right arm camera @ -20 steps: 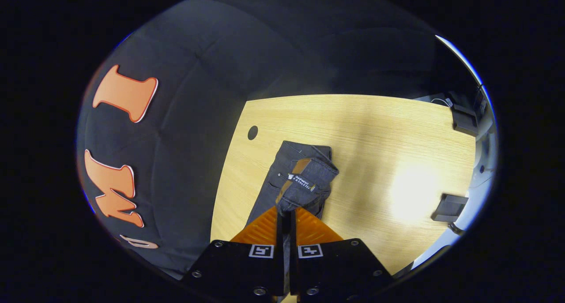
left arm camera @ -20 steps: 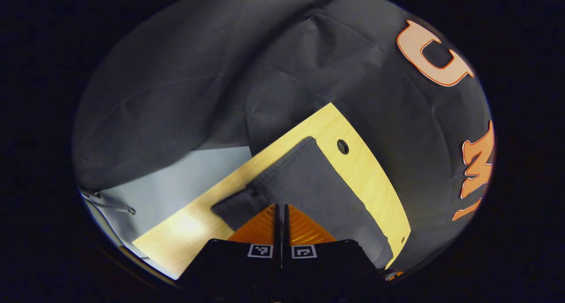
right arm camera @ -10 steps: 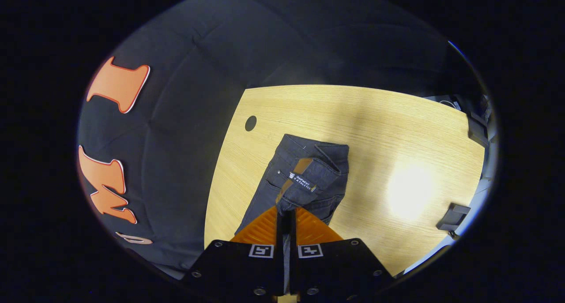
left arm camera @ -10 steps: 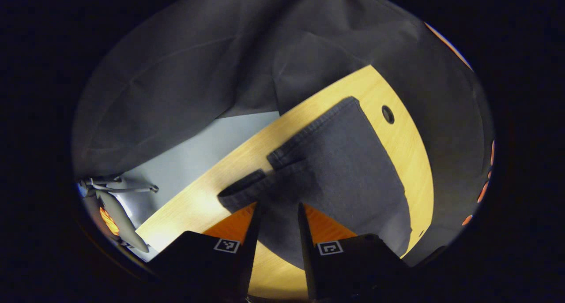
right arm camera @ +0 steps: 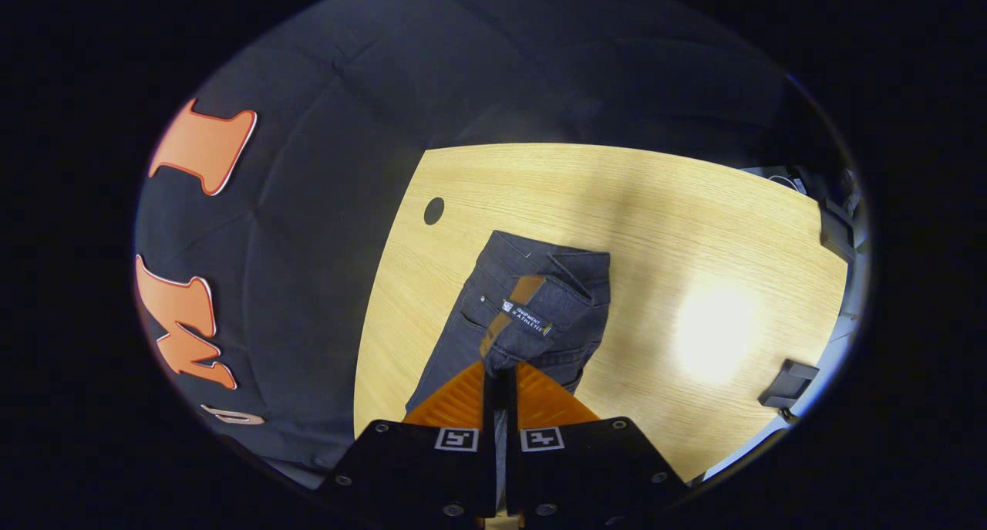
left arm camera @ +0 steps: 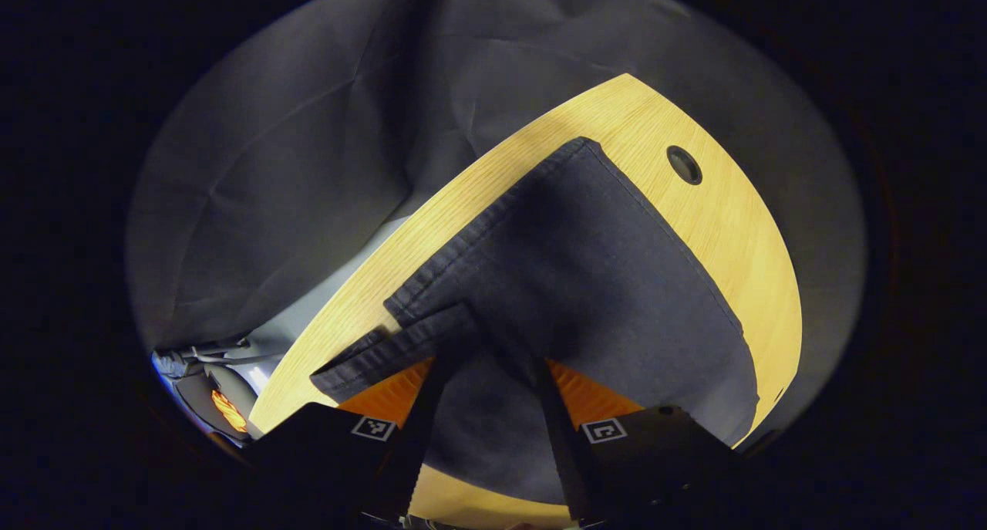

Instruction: Grasp the waist and the cuffs of the jeans and fold them to make the two legs overlap; first hold the waist and fold one-third of the jeans toward the cuffs, then hold the cuffs and fold the remaining one-third in the same direction to finish folding.

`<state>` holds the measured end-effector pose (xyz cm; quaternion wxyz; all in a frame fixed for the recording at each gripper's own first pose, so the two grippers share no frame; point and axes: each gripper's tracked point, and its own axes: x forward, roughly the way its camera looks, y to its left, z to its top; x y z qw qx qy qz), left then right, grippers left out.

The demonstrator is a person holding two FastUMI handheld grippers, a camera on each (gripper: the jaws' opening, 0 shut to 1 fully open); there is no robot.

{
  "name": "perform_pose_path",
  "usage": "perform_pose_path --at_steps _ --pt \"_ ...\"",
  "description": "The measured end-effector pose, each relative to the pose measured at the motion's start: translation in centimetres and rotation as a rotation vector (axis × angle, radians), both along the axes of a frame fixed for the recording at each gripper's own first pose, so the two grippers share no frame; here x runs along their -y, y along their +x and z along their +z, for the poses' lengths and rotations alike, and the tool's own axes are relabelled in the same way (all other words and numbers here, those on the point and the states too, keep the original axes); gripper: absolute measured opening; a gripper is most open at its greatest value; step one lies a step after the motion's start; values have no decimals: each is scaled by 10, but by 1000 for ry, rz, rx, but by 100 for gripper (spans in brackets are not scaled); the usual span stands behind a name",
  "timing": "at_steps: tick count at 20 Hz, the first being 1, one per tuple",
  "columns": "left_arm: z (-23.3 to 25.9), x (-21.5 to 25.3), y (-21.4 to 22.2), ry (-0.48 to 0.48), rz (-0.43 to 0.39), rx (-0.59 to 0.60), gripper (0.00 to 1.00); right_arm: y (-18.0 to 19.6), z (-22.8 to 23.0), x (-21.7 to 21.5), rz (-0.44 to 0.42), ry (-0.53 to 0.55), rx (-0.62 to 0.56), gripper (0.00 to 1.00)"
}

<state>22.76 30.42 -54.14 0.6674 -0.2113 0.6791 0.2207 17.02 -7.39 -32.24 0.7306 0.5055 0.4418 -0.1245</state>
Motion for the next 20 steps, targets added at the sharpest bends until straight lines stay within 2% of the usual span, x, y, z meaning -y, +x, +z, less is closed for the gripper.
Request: perform_pose_path --at_steps 1,4,7,8,14,15,18,20 --pt "-3 -3 -4 18 0 -36 71 0 0 0 0 0 -2 6" --pt "0 -6 -3 32 -29 -45 67 1 -3 0 1 -2 -8 6" --pt "2 -4 -8 -19 44 1 10 2 -5 0 -7 4 -10 6" --pt "11 -1 1 -36 64 45 4 3 -4 0 -6 10 -10 6" --pt "70 -2 23 -62 -9 238 3 3 9 2 -14 27 0 6" --pt "68 0 21 -65 -11 224 3 1 8 3 -8 19 1 5" --pt "66 7 10 -103 49 189 3 1 8 3 -15 36 -6 6" --pt "60 4 10 -106 46 183 3 -2 7 5 -9 31 -2 6"
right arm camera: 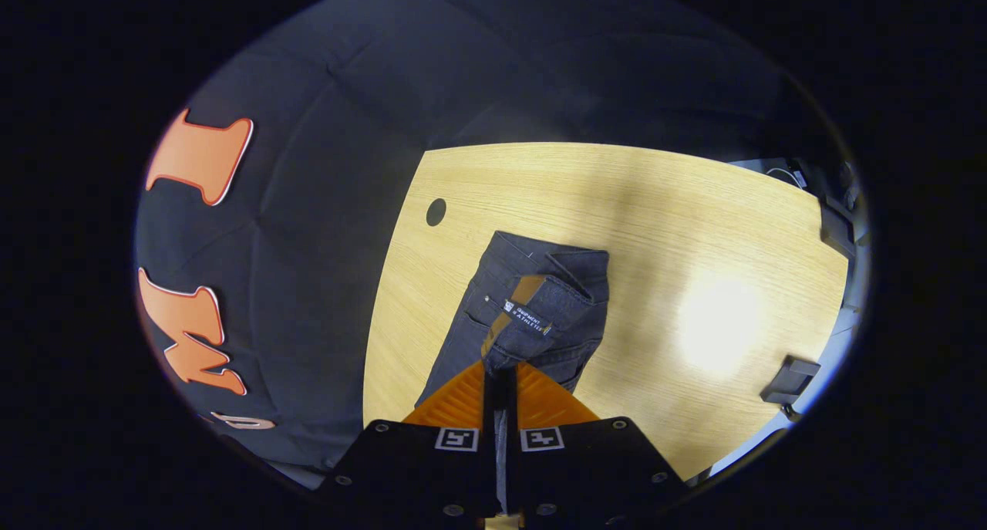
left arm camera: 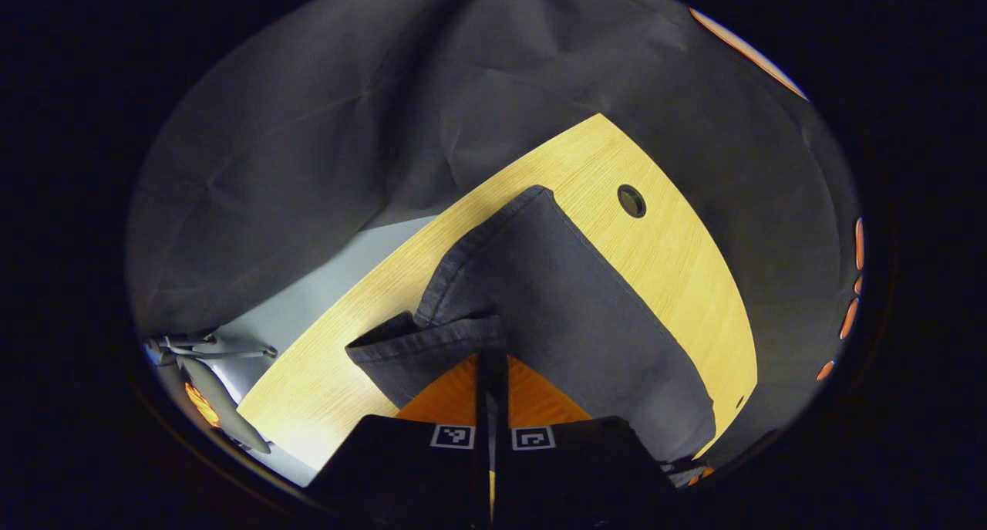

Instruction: Grasp the waist and the cuffs of the jeans and fold them to make the two legs overlap; first hold the waist and fold one-third of the jeans toward the cuffs, then hold the cuffs and fold the remaining one-third in the same direction to finish folding.

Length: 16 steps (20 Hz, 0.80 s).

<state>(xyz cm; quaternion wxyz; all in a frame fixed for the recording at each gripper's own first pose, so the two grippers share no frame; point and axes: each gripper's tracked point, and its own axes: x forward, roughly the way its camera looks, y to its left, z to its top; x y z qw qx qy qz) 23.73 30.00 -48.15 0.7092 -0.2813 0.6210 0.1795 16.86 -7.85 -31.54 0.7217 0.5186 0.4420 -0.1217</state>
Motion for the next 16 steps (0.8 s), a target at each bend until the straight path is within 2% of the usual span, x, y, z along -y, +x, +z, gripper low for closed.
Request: perform_pose_path --at_steps 4,8,12,13,16 --pt "0 4 -15 -19 38 -39 4 -3 0 2 1 2 -2 6" --pt "0 5 -34 -33 41 -48 4 -4 0 3 -6 9 -3 6" --pt "1 9 -42 -43 8 -29 4 -7 1 4 -12 13 -9 6" --pt "3 7 -40 -38 12 -6 7 -7 1 3 -7 18 -8 6" --pt "4 1 -49 -12 10 -14 7 -8 1 3 -8 18 -9 6"
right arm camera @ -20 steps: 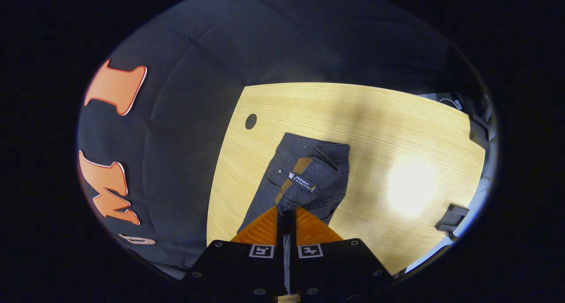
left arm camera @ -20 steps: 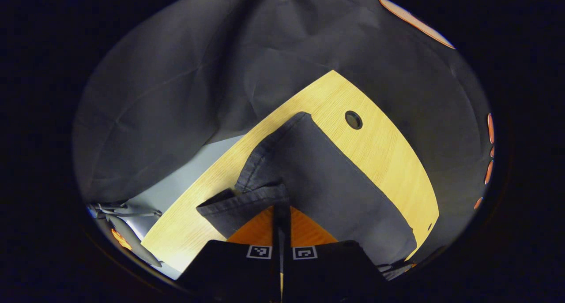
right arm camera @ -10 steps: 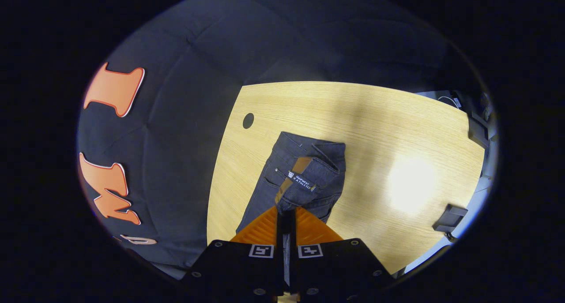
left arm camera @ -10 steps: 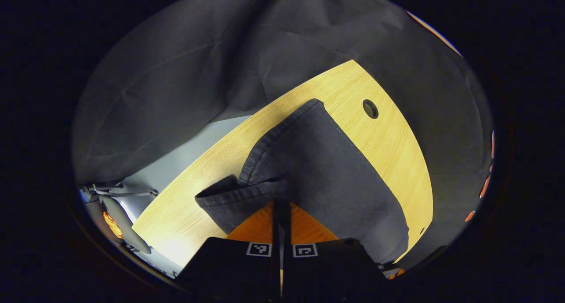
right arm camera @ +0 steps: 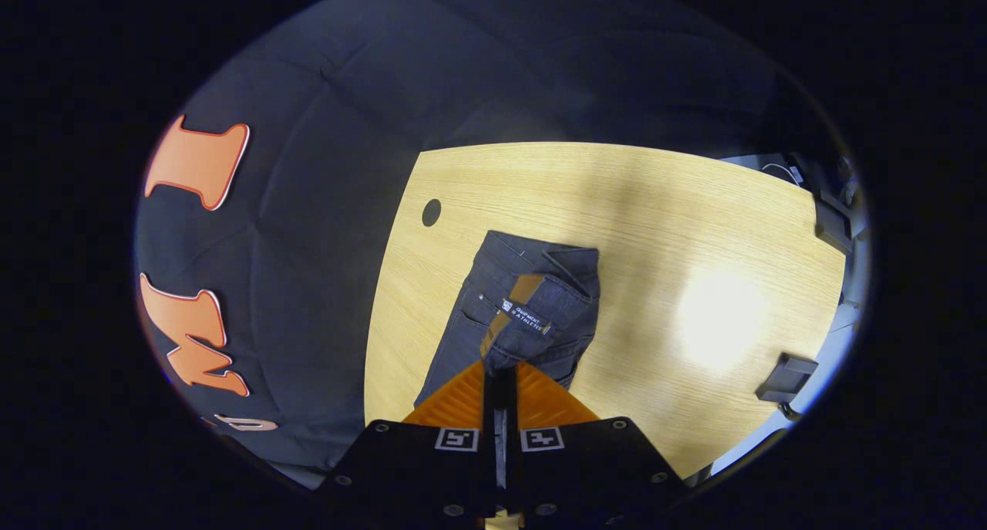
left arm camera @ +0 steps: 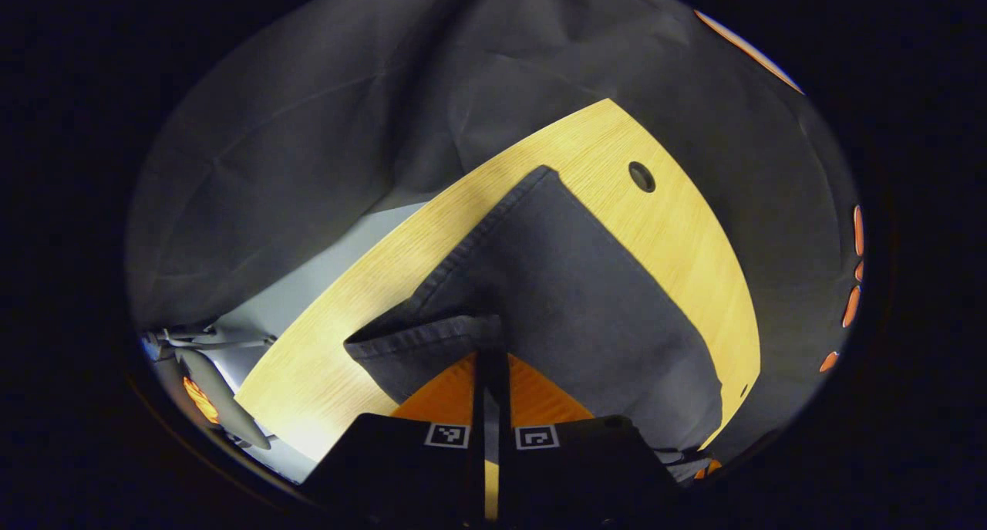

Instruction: Grasp the waist and the cuffs of the jeans and fold them to make the two legs overlap; first hold the waist and fold one-third of the jeans toward the cuffs, then hold the cuffs and fold the remaining one-third in the same direction to finish folding.

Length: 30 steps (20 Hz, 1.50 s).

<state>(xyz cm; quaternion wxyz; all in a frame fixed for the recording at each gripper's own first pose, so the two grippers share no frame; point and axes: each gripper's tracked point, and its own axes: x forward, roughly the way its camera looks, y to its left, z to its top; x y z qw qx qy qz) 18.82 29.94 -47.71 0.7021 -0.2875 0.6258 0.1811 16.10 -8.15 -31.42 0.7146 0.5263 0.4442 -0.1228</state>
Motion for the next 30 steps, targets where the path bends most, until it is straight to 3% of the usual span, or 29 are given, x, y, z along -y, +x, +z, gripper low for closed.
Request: perform_pose_path --at_steps 4,11,17,24,27,30 --pt "0 -1 7 -10 -33 45 1 2 1 -1 0 11 -2 6" --pt "15 -28 70 20 32 146 1 21 19 -5 14 45 38 6" --pt "17 -45 103 35 107 138 1 55 5 -9 -11 88 -33 6" --pt "9 -41 155 68 47 227 1 99 -15 -28 57 56 -101 5" --pt "23 -24 172 67 -12 305 15 102 -11 -29 65 57 -74 7" --pt "59 -15 201 119 -94 452 47 116 7 -25 49 55 25 27"
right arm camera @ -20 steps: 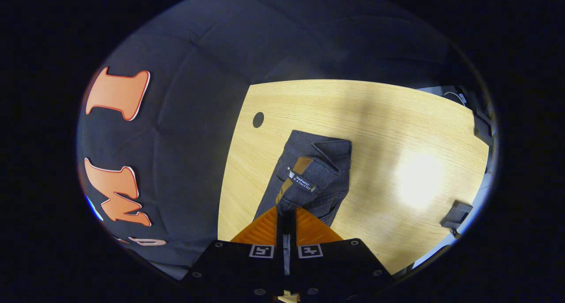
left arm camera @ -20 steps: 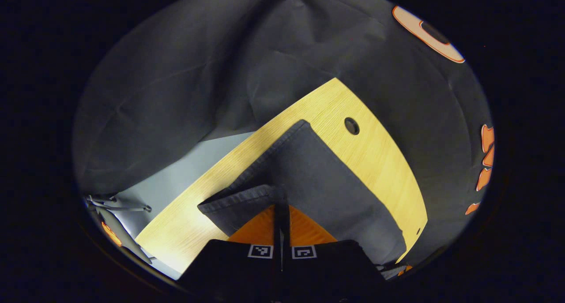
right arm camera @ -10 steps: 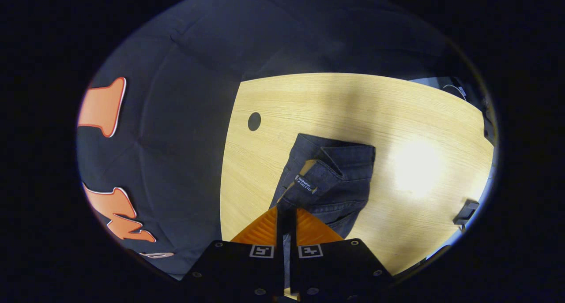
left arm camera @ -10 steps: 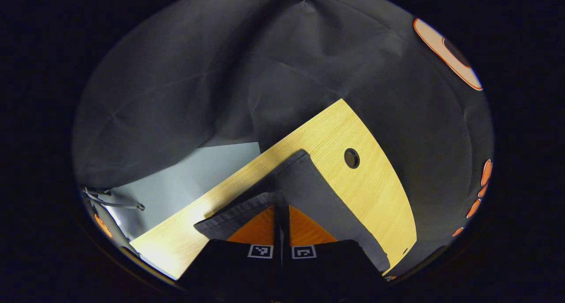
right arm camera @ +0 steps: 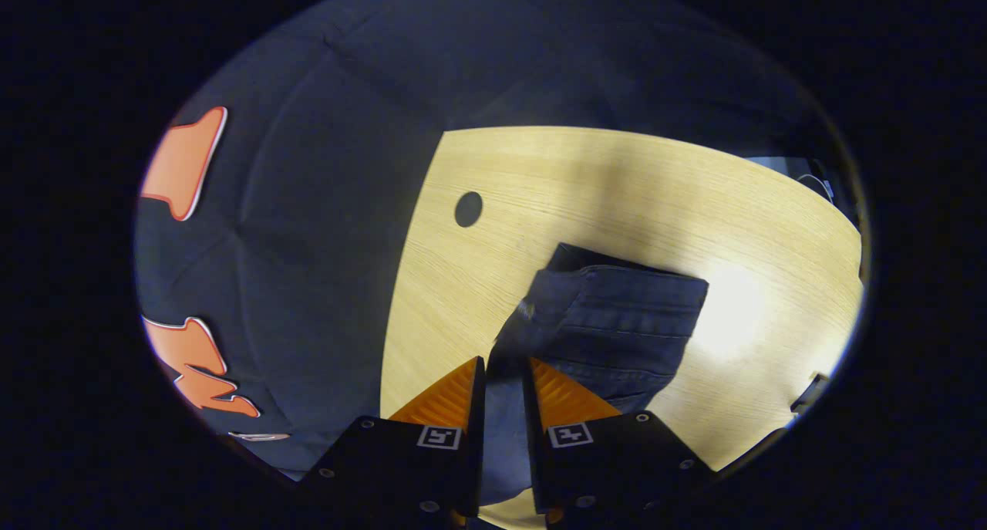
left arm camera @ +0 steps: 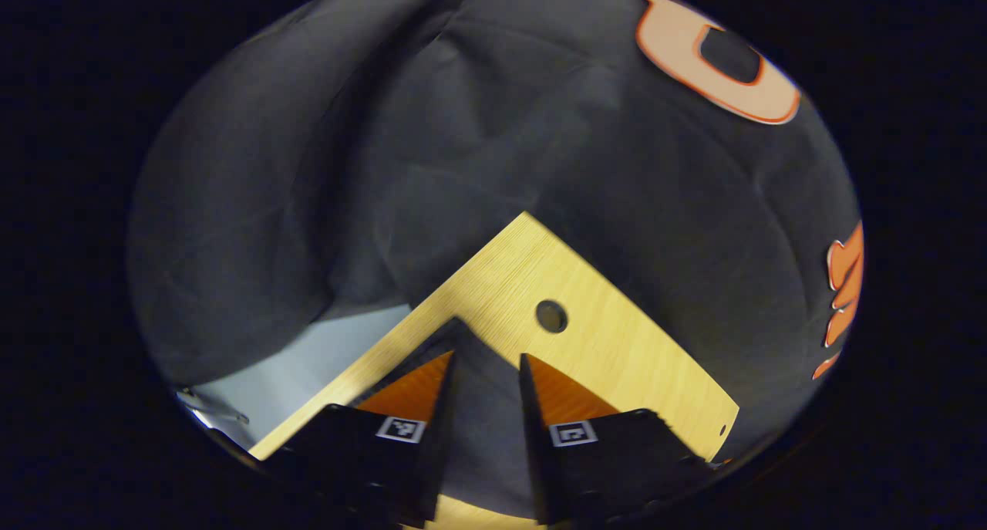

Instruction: Grasp the waist and the cuffs of the jeans and fold them to make the two legs overlap; first hold the waist and fold one-third of the jeans toward the cuffs, then hold the cuffs and fold the remaining one-third in the same direction to finish folding.

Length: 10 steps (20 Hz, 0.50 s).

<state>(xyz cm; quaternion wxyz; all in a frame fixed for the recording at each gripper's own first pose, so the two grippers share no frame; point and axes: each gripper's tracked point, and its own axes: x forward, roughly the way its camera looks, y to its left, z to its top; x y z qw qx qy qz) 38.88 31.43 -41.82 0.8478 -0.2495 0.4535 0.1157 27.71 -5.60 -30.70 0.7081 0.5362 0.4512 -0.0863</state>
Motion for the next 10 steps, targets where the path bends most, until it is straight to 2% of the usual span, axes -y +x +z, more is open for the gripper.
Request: perform_pose_path --at_steps 1,2,3,4,5,6,7,8,10 --pt "11 7 6 18 -37 26 58 1 7 3 -6 -5 30 28" --pt "22 12 9 52 -75 41 68 -1 13 7 -10 -20 56 34" --pt "33 16 10 96 -119 66 84 -7 16 16 -8 -44 70 37" --pt "37 27 9 142 -161 92 84 -13 14 23 -3 -77 74 40" --pt "39 35 8 174 -198 123 85 -23 10 28 15 -117 68 48" --pt "46 44 7 193 -222 151 88 -34 2 32 37 -164 50 83" --pt "59 52 6 197 -242 190 92 -42 -6 33 57 -196 40 76" --pt "72 60 3 202 -255 227 91 -48 -13 34 70 -217 30 83" --pt "106 70 -4 228 -275 309 91 -61 -26 33 90 -239 10 87"
